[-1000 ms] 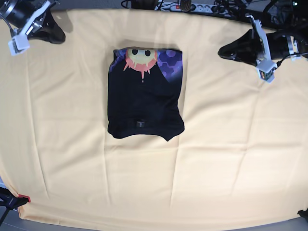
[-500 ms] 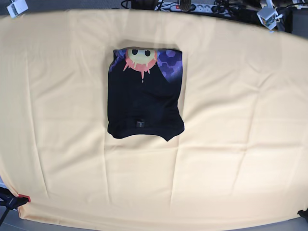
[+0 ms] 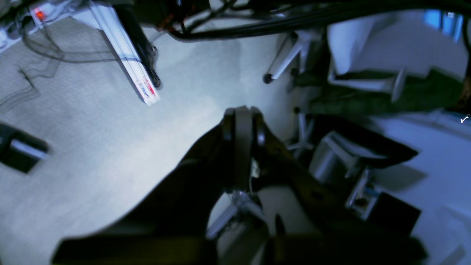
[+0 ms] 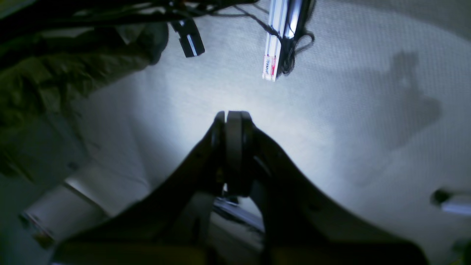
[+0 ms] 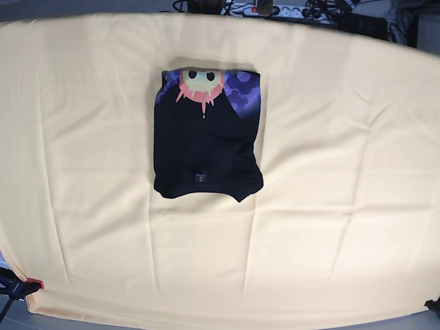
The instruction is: Fold the T-shirt properly
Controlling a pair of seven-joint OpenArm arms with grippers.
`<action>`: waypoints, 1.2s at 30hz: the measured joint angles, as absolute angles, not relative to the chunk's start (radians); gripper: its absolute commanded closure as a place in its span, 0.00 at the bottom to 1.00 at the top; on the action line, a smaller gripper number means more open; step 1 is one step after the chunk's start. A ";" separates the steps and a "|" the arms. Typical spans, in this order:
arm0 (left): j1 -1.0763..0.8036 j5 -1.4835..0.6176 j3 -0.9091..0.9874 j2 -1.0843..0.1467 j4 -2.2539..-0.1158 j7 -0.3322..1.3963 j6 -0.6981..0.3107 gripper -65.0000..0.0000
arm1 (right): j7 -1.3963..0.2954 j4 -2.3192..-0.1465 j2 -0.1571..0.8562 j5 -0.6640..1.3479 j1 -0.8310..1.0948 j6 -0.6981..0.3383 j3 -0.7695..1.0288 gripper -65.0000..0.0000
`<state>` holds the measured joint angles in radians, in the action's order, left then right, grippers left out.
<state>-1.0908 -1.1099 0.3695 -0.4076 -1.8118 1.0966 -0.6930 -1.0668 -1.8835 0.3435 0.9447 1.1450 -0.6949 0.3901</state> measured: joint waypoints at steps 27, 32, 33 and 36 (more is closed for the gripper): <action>-0.432 -0.172 -0.214 -0.162 -0.577 -0.027 -0.272 1.00 | -0.120 -0.694 0.175 0.131 0.432 -0.289 -0.265 1.00; -0.423 -0.168 -0.277 -0.115 -0.577 -0.026 -0.224 1.00 | -0.115 -0.693 0.120 0.127 0.429 -0.259 -0.265 1.00; -0.421 -0.168 -0.281 -0.110 -0.583 -0.026 -0.223 1.00 | -0.115 -0.692 0.113 0.126 0.429 -0.257 -0.265 1.00; -0.421 -0.169 -0.280 -0.084 -0.606 -0.027 -0.218 1.00 | -0.115 -0.693 0.096 0.126 0.429 -0.266 -0.265 1.00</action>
